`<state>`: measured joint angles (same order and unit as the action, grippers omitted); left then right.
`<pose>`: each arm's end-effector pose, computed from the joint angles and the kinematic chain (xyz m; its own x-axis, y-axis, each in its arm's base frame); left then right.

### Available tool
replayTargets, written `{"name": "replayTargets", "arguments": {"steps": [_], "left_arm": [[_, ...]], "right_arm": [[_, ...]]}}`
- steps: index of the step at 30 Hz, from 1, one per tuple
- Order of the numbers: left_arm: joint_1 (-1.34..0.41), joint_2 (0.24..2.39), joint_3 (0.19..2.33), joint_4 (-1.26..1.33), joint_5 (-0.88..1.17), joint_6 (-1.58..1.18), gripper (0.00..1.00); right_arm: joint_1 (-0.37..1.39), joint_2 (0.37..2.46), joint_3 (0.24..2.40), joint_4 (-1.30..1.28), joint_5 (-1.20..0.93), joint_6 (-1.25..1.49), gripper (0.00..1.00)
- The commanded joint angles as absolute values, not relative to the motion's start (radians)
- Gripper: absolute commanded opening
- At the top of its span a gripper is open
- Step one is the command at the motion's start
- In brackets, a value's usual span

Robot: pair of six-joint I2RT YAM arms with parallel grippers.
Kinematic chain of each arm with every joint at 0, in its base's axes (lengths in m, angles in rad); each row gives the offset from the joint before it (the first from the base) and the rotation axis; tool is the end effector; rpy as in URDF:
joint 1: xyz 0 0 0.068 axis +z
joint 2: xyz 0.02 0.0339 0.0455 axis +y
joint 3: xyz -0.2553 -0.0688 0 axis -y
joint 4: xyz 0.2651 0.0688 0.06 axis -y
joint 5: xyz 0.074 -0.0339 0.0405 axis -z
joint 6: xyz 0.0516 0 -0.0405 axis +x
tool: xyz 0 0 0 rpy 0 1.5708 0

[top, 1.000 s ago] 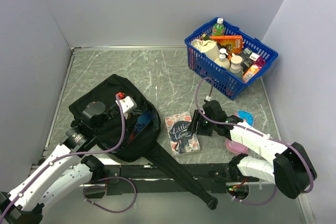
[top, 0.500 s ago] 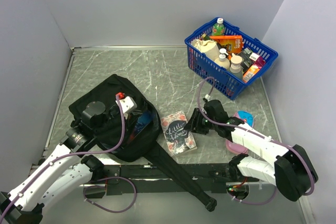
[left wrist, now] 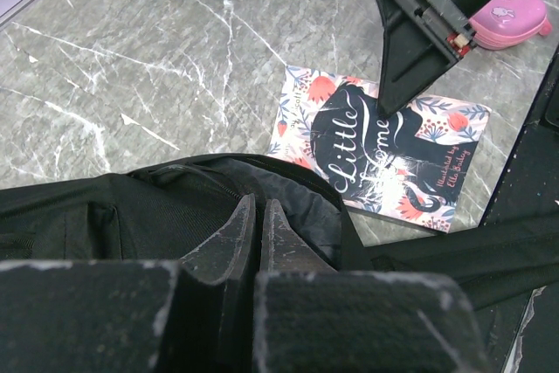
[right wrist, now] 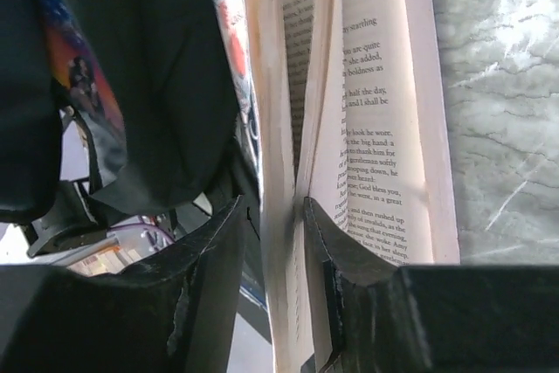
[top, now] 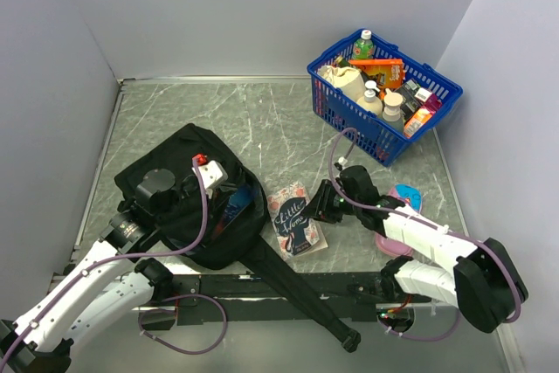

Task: Pack the student bag
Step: Pick up the book from the center of the board.

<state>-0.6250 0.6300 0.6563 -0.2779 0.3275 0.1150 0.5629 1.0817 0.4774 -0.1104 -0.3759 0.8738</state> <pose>0.1493 -0.1282 0.3003 -0.1080 0.2119 -0.9713 0.8245 0.5650 0.0316 0.1966 0.1465 0.1577 -0.9162 0.2652 -0.3003 -0.0442 0.6782 0.7336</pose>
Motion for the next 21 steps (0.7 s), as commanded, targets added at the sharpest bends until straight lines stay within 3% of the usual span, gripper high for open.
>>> {"name": "replayTargets", "arguments": {"steps": [1, 2, 3, 6, 21], "left_arm": [[-0.623, 0.607, 0.68, -0.206, 0.383, 0.103, 0.01], [-0.621, 0.606, 0.68, -0.206, 0.385, 0.1, 0.01], [-0.623, 0.607, 0.68, -0.206, 0.385, 0.101, 0.01], [-0.621, 0.606, 0.681, -0.21, 0.387, 0.1, 0.01], [-0.621, 0.614, 0.689, -0.209, 0.336, 0.091, 0.01]], "right_arm": [[0.569, 1.143, 0.515, -0.133, -0.367, 0.833, 0.36], [0.569, 1.155, 0.521, -0.155, -0.354, 0.821, 0.33], [0.568, 1.175, 0.535, -0.182, -0.344, 0.809, 0.19], [0.568, 1.204, 0.569, -0.227, -0.319, 0.778, 0.0], [0.522, 0.94, 0.825, -0.301, -0.577, 1.001, 0.0]]}}
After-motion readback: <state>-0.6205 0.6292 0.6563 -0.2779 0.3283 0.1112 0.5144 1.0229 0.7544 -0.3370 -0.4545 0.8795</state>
